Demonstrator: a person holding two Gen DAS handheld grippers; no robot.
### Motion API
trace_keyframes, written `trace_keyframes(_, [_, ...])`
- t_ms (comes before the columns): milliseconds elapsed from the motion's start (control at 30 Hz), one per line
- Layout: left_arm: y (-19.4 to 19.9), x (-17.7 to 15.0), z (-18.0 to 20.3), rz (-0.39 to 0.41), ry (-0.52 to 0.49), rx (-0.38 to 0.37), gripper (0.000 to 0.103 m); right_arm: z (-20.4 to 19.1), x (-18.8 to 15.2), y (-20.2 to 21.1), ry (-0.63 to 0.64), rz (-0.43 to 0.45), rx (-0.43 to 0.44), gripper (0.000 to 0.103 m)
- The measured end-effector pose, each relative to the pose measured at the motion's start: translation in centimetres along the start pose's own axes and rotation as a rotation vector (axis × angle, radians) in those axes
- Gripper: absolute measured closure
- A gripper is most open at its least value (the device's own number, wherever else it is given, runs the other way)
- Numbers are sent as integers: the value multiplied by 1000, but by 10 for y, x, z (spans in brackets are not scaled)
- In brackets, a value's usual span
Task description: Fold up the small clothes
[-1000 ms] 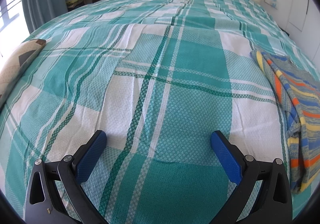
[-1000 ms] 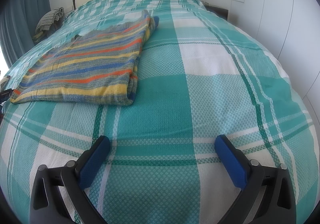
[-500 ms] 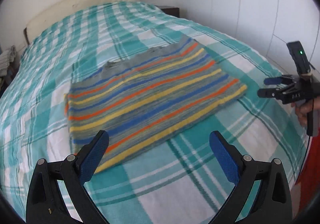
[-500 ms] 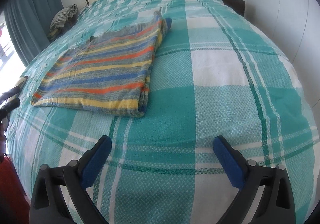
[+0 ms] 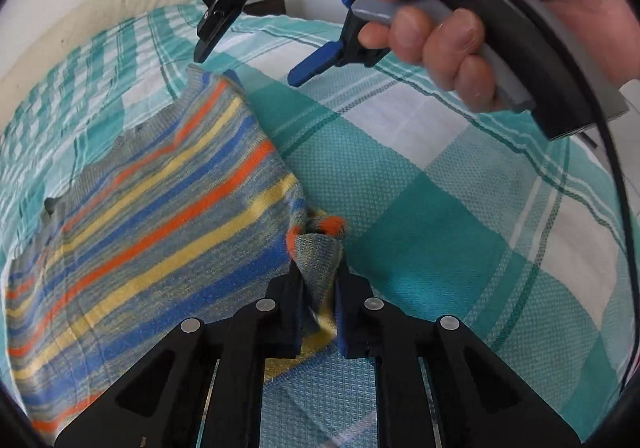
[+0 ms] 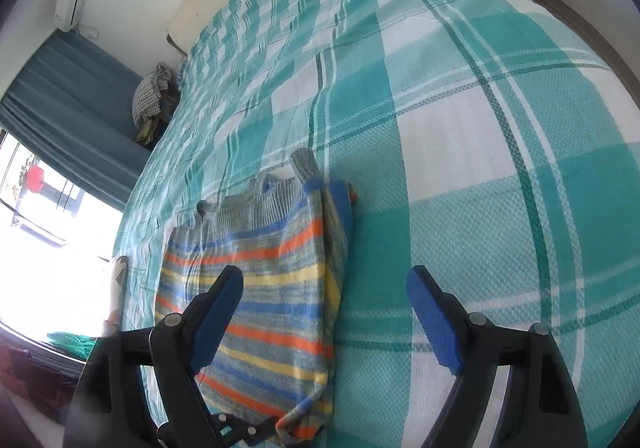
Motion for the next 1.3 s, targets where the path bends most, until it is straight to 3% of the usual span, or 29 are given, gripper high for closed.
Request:
trace_keyframes(67, [6,4,-12,17,102,-30,94,2,3,-34,-74,-32,14,29])
trace_keyframes(100, [13,7,-20,36,154,-40,94,2,2,-48,-103,-43,13,51])
trace_keyframes(133, [23,10,-30,58,199,-40,94,1,2,-59,-111,-41,-10,89])
trace_keyframes(167, [34,12,-42,81,245,-36,94,-1,4,-65,-98,-22,-55,93])
trace_keyframes(233, [66,14,-76,134,371,-27,94,-26,12,-67,-65,17,-54,93])
trace_keyframes(400, [137,-10,-166,212,612,51,94,-146,14,-71,91,17,94,93])
trace_keyframes(533, [161,-56,-220,196,730,155,94,-237,-15,-115,181,-62,170,93])
trace_keyframes(633, [163,-87,-247,169,793,215,94,-278,-53,-157,243,-117,162,93])
trace_keyframes(700, [160,-108,-258,123,812,245,93,-291,-79,-184,280,-141,135,92])
trace_keyframes(767, [159,-127,-264,77,837,274,85,-302,-103,-206,272,-176,179,78])
trace_keyframes(800, [163,-132,-264,74,850,274,80,-306,-114,-213,235,-213,229,59])
trace_keyframes(833, [171,-136,-264,79,859,281,77,-308,-120,-213,198,-223,267,52])
trace_keyframes(900, [188,-137,-262,91,840,314,47,-311,-118,-198,162,-173,320,52])
trace_keyframes(967, [206,-131,-262,139,821,324,36,-305,-107,-171,171,-108,333,52])
trace_keyframes(1033, [209,-120,-265,163,791,308,31,-290,-97,-139,252,-43,261,52])
trace_keyframes(1133, [193,-106,-262,136,720,295,30,-265,-99,-89,485,31,113,52])
trace_keyframes(1167, [185,-106,-261,106,690,305,30,-257,-107,-74,537,40,90,54])
trace_keyframes(1200, [172,-111,-266,58,666,337,41,-251,-117,-60,571,43,87,60])
trace_keyframes(1233, [161,-120,-269,5,660,372,61,-247,-131,-50,591,36,97,64])
trace_keyframes(1267, [152,-132,-275,-37,684,373,91,-242,-147,-44,612,17,103,66])
trace_keyframes(1300, [150,-143,-277,-42,729,365,90,-235,-164,-43,635,-11,106,67])
Point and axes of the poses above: each gripper's, at about its wrist camera, not at the fingertips, and y roughly against the way its jaws point, z to its right, x to its top, the point moved 8 cm from there along -y, roughly the way its jaws point, and after that the axes turned 14 degrees about z, right-handed, at the moved point
